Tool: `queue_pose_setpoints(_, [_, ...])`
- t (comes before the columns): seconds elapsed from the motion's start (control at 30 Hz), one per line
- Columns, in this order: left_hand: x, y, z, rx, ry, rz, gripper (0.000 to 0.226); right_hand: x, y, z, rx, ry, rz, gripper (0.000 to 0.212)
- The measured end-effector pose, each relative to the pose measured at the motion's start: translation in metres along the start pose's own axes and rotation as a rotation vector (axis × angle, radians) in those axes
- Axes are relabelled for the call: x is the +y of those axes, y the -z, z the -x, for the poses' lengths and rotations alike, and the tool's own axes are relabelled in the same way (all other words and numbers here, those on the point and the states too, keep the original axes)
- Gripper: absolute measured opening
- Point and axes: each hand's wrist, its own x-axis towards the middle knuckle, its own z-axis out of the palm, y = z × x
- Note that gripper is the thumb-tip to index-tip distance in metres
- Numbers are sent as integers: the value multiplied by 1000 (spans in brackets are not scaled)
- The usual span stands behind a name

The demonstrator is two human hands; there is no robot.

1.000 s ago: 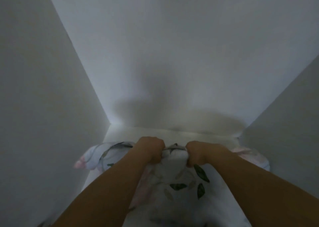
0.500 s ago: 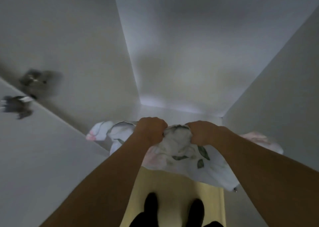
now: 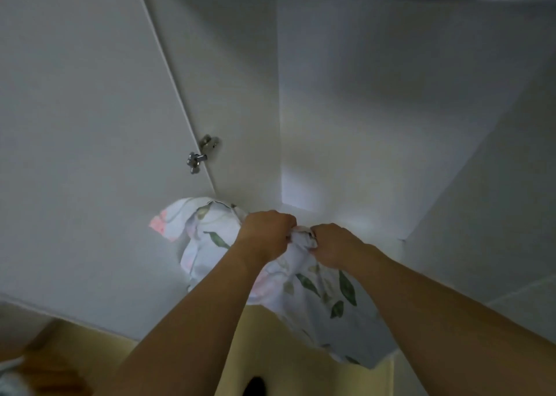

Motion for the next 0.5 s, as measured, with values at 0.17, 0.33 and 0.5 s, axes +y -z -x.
queue_pose_setpoints(0.17, [-40,8,57,236,135,56,47,-54,8,0,-17,-38,92,31])
queue_pose_setpoints(0.33, [-89,5,131,344,562,240,67,-116,-1,-11,-124,-42,185,28])
queue_pose_setpoints(0.5, [-110,-6,198,612,1217,1000,28,-162,-14,-12,-148,26,328,42])
